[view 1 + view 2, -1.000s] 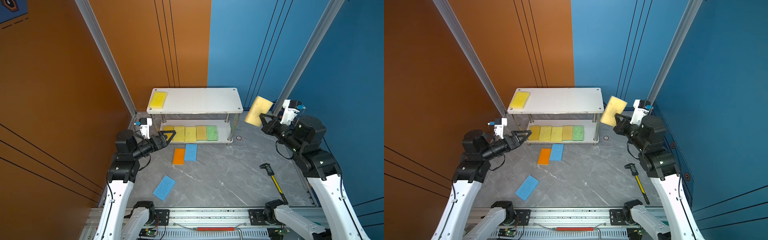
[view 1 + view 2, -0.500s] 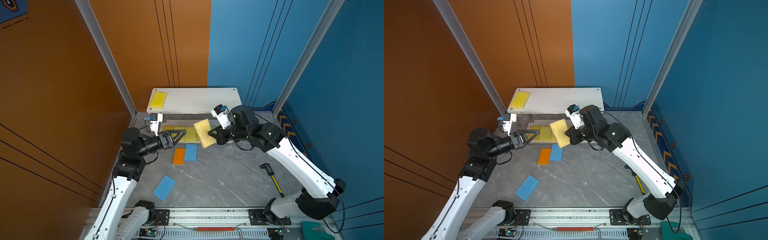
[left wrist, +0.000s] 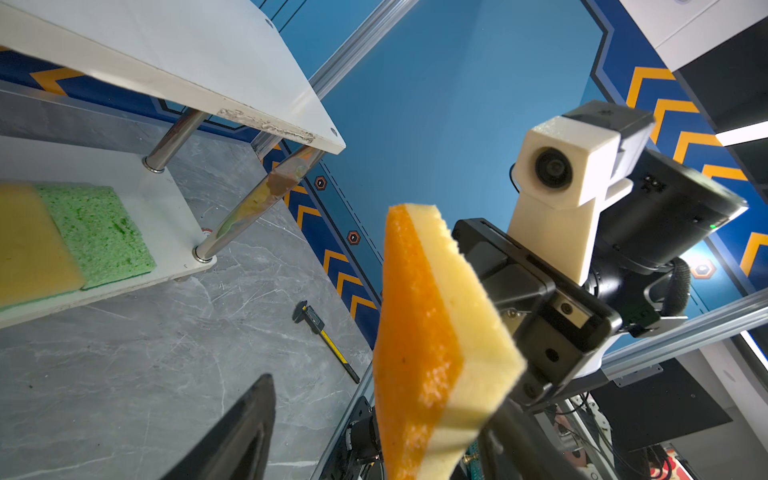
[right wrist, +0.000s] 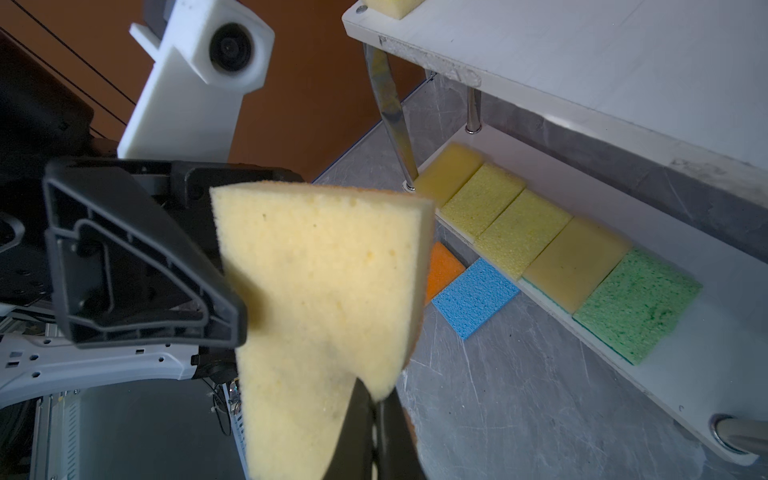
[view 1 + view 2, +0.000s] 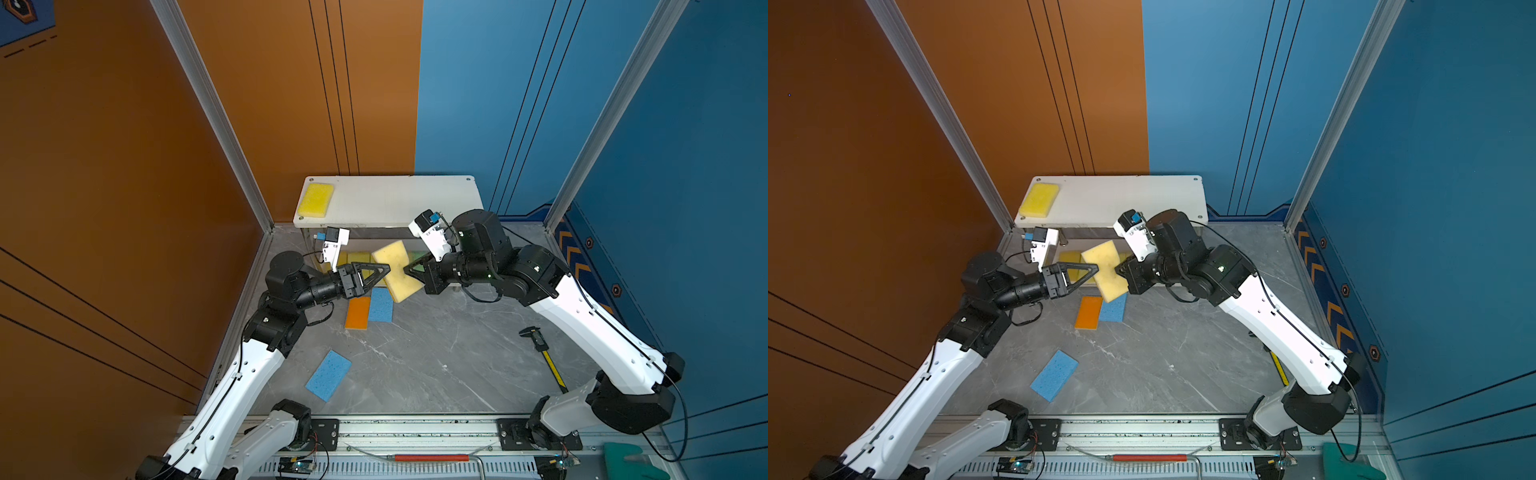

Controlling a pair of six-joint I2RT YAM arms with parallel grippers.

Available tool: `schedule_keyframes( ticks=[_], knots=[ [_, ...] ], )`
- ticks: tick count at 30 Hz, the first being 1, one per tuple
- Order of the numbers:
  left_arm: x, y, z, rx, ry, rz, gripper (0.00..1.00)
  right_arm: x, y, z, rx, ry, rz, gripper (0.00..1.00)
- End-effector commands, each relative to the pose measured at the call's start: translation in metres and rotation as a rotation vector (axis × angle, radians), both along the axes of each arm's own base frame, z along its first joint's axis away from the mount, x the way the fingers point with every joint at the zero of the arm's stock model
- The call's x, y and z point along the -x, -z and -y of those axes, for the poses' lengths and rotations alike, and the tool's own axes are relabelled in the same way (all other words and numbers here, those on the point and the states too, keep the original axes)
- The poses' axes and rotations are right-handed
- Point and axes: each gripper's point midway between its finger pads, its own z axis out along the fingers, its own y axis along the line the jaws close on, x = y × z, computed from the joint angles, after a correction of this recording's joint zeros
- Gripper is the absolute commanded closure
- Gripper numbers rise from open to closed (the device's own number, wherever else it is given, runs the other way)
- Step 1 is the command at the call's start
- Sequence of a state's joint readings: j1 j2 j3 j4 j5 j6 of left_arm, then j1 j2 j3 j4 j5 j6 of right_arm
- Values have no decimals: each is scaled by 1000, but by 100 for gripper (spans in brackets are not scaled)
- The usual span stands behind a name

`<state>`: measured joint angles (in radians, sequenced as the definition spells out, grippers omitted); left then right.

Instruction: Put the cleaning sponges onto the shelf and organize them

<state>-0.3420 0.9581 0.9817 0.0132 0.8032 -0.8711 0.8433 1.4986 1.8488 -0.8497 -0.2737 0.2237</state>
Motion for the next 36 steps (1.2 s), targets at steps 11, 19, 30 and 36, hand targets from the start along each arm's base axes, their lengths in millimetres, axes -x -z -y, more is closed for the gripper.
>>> schedule_keyframes(
  ticks=[11,19,30,36],
  knots=[
    [-6,-5,5,22,-33,43,100,10,-1,-9,-4,-49,-19,87],
    [-15,-15,-6,76,-75,49,100,9,5,10,-90,-11,-125,51],
    [-16,-18,-8,93,-69,44,100,18,4,13,-217,-63,-211,57],
    [-14,-17,-8,94,-68,40,100,18,-1,11,-242,-72,-216,67]
  ],
)
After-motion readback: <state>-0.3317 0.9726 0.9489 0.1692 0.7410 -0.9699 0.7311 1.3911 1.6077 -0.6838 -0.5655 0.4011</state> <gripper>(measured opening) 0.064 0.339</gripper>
